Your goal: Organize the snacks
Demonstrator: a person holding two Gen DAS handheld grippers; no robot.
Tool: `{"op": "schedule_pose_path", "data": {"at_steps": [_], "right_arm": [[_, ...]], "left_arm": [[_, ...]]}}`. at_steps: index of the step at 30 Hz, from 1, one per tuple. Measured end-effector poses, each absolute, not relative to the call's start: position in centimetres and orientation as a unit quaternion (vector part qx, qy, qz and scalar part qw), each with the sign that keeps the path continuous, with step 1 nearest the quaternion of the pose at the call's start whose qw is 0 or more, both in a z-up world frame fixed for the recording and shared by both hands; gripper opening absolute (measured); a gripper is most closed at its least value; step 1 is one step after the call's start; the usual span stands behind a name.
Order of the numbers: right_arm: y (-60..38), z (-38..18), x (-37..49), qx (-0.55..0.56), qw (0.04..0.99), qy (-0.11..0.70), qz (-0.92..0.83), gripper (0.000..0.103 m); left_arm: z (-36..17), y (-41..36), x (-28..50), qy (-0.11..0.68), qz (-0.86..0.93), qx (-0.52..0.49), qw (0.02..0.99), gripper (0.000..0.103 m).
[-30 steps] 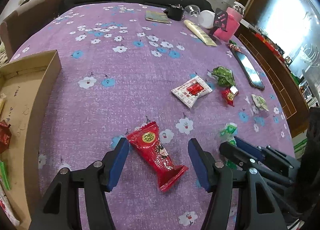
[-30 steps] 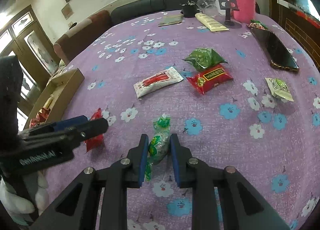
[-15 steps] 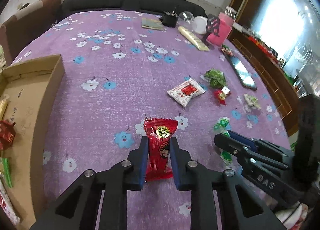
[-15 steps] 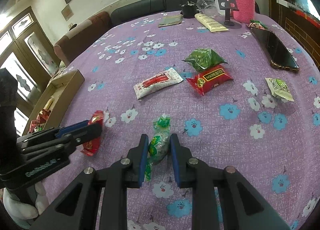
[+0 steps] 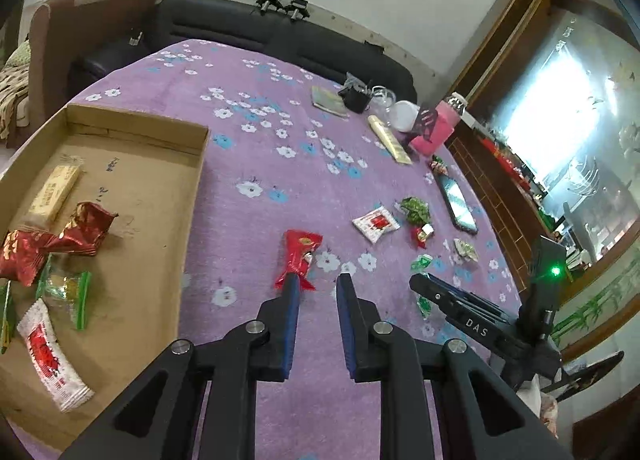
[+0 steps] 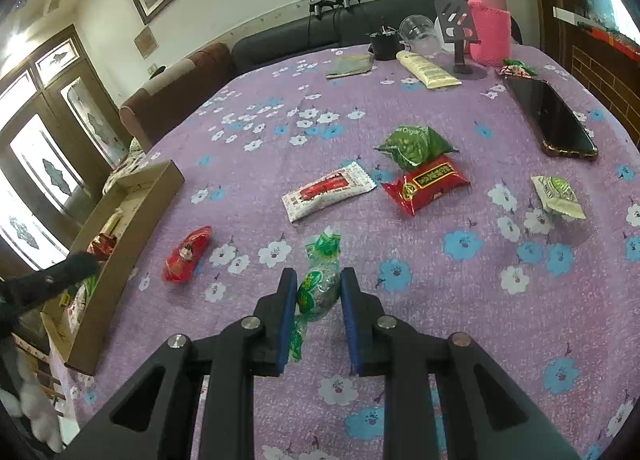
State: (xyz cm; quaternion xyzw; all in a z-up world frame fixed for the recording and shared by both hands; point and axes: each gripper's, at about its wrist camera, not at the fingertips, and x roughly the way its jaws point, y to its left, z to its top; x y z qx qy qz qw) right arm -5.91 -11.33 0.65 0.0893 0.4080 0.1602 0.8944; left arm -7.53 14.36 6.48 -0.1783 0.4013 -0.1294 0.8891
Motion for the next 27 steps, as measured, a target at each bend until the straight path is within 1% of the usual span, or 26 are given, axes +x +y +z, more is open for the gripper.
{"op": "schedule_pose_path", "data": {"at_steps": [2,3,4,11,12,13,15,16,20,27], "right_arm": [[-11.0,0.4,-5.8,0.083,0.893,0.414,0.156,0.021],[-10.9,0.4,-5.9,0.080,0.894,0.413,0.154,0.021],[-10.8,0.4,-6.0,0.078,0.895,0.412,0.153,0.021],[-10.8,0.5,-6.1,0.076,0.895,0.412,0.154,0.021],[-10.8,0.5,-6.1,0.076,0.895,0.412,0.154,0.021],[-10.8,0.5,-6.1,0.077,0.894,0.412,0.155,0.021],[-10.9,0.4,-5.9,0.079,0.894,0.413,0.157,0.021],[-11.0,0.4,-5.9,0.082,0.893,0.413,0.158,0.021],[-11.1,0.4,-5.9,0.085,0.893,0.413,0.161,0.021],[-11.0,0.7,-6.1,0.082,0.897,0.403,0.162,0.021]], "left_arm": [[6.1,13.9,-7.0,0.412,-0.128,-0.170,0.886,0.033],[5.7,13.2,-6.4,0.420,-0.127,-0.154,0.885,0.050],[5.5,12.8,-6.1,0.422,-0.124,-0.142,0.887,0.060],[3.1,9.0,-1.3,0.441,-0.112,-0.050,0.889,0.061],[2.5,8.6,-0.8,0.449,-0.106,-0.035,0.887,0.059],[2.0,8.2,-0.4,0.455,-0.104,-0.022,0.884,0.039],[1.0,7.7,-0.2,0.468,-0.099,0.001,0.878,0.019],[1.2,7.6,-0.5,0.457,-0.096,0.008,0.884,0.019],[1.9,8.4,-1.8,0.451,-0.103,-0.015,0.887,0.018],[6.3,13.2,-6.4,0.403,-0.121,-0.121,0.899,0.018]]}}
